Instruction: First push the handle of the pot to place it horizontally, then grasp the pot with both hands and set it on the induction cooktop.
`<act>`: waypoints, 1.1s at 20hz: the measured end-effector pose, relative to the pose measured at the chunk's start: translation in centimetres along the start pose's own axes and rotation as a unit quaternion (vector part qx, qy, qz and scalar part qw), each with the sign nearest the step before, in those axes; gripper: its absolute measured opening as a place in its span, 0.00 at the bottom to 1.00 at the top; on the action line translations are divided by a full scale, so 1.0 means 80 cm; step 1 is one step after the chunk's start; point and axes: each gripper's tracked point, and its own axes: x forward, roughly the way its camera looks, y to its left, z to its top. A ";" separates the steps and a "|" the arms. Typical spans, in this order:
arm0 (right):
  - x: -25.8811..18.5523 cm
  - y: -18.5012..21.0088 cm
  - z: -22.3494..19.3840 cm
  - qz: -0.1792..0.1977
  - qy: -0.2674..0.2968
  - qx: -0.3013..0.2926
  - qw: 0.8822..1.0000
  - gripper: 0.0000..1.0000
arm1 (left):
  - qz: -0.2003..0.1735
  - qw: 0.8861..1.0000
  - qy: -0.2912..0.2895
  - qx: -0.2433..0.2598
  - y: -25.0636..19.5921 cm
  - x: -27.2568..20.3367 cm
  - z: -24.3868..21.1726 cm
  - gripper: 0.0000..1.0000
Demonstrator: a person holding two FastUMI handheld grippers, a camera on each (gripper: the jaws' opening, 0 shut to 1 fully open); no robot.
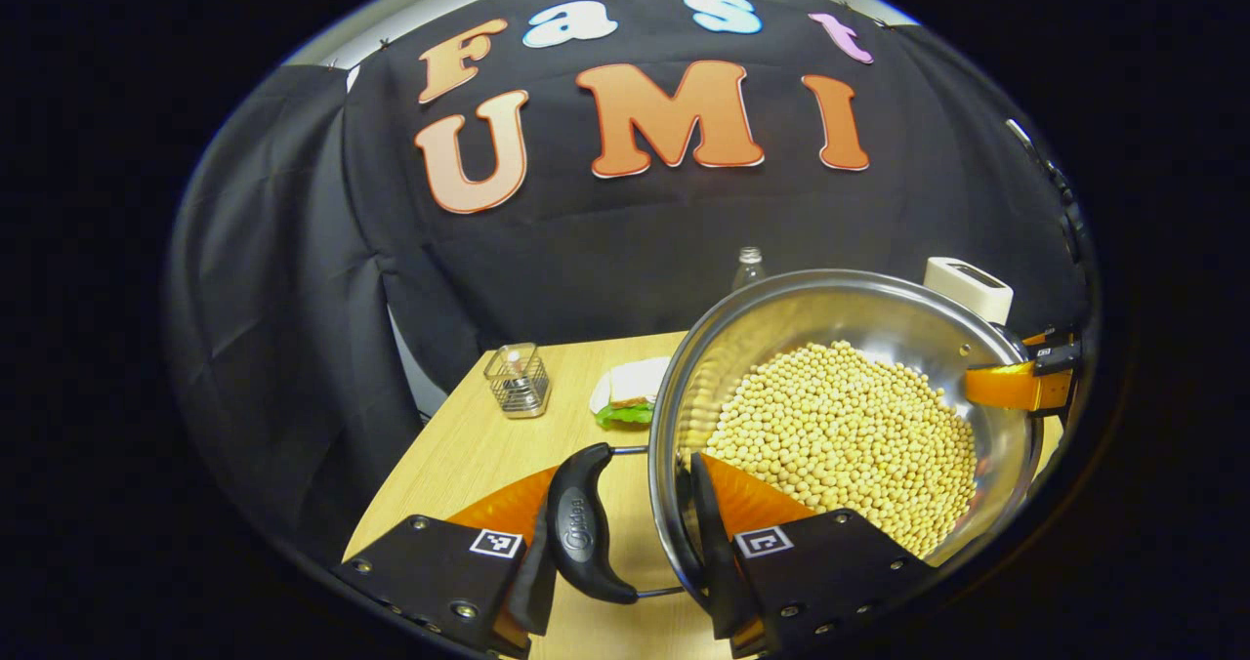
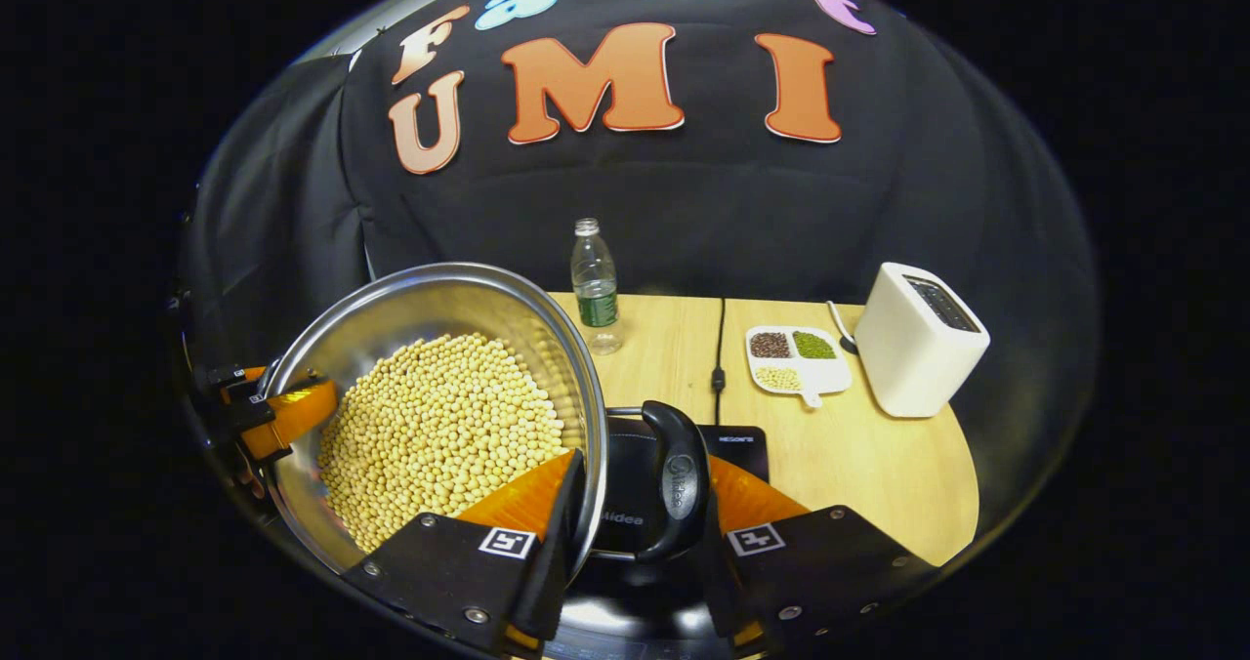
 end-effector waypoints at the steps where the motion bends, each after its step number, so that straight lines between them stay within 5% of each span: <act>1: -0.002 -0.008 -0.001 -0.004 -0.001 0.002 1.000 0.53 | -0.004 1.000 -0.003 0.002 -0.002 0.004 0.001 0.63; 22: 0.026 -0.109 -0.051 -0.069 0.020 0.033 0.997 0.57 | -0.067 0.997 0.021 0.025 -0.004 0.052 0.014 0.61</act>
